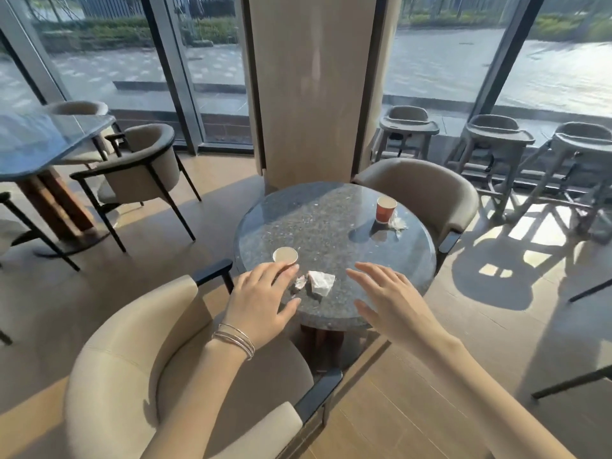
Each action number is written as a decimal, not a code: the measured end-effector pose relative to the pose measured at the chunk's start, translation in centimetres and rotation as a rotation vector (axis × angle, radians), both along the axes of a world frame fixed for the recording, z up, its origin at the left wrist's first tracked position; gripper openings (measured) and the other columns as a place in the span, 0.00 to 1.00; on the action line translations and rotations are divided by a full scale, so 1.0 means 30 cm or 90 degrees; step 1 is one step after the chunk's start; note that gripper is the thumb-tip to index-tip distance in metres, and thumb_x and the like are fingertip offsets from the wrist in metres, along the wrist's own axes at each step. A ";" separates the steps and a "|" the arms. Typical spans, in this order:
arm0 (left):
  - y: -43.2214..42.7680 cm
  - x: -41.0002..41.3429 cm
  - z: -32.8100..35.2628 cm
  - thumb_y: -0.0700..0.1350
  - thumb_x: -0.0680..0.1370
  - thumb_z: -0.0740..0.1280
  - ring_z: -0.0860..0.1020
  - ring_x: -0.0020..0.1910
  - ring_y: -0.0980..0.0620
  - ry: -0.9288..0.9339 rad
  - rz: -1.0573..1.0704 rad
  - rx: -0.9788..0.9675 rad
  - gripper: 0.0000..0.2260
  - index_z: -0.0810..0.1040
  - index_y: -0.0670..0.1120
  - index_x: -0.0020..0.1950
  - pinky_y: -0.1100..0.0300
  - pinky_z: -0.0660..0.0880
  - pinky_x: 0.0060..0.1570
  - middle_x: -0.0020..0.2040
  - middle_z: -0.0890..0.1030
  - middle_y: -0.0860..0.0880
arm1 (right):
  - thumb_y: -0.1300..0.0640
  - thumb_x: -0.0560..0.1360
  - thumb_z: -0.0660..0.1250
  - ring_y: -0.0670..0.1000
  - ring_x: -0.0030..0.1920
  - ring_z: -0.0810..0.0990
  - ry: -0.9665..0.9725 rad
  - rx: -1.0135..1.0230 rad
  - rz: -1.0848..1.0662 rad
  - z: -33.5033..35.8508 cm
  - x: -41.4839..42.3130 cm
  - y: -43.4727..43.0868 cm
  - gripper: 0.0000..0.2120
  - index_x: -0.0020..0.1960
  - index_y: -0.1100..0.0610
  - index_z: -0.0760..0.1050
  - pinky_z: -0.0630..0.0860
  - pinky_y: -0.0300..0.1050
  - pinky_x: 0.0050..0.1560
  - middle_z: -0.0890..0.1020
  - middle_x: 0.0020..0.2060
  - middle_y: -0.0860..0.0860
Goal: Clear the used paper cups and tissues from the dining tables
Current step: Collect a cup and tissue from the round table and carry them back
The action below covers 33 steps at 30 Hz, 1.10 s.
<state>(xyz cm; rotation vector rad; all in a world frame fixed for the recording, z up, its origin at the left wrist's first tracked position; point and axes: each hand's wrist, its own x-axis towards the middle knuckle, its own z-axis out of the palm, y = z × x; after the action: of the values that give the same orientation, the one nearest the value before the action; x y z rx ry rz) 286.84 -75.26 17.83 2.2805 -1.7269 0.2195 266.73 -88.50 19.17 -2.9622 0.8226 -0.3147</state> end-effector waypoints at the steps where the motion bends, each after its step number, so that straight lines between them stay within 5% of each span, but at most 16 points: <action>1: -0.023 0.020 -0.017 0.55 0.75 0.64 0.70 0.65 0.49 0.008 0.011 0.008 0.23 0.69 0.51 0.69 0.51 0.67 0.61 0.67 0.72 0.51 | 0.49 0.78 0.59 0.50 0.71 0.62 0.009 0.010 0.003 -0.022 0.018 -0.029 0.24 0.72 0.50 0.60 0.59 0.46 0.69 0.65 0.71 0.49; 18: -0.373 0.176 -0.299 0.56 0.76 0.60 0.63 0.69 0.49 0.103 0.238 0.157 0.24 0.63 0.52 0.72 0.51 0.65 0.61 0.71 0.66 0.52 | 0.51 0.77 0.61 0.51 0.69 0.65 0.105 0.127 0.177 -0.312 0.338 -0.600 0.22 0.70 0.51 0.63 0.64 0.47 0.65 0.67 0.70 0.49; 33: -0.601 0.397 -0.547 0.58 0.76 0.61 0.58 0.72 0.48 0.140 0.212 0.218 0.29 0.59 0.50 0.73 0.50 0.64 0.65 0.75 0.58 0.48 | 0.53 0.77 0.62 0.49 0.68 0.66 0.170 0.229 0.214 -0.657 0.560 -0.714 0.22 0.70 0.50 0.64 0.67 0.45 0.63 0.68 0.68 0.46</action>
<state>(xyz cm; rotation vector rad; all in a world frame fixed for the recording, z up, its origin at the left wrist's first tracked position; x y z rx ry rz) 298.75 -93.28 1.43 2.7087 -1.3530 -0.2771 283.53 -109.92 -0.53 -2.7579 0.3346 0.2256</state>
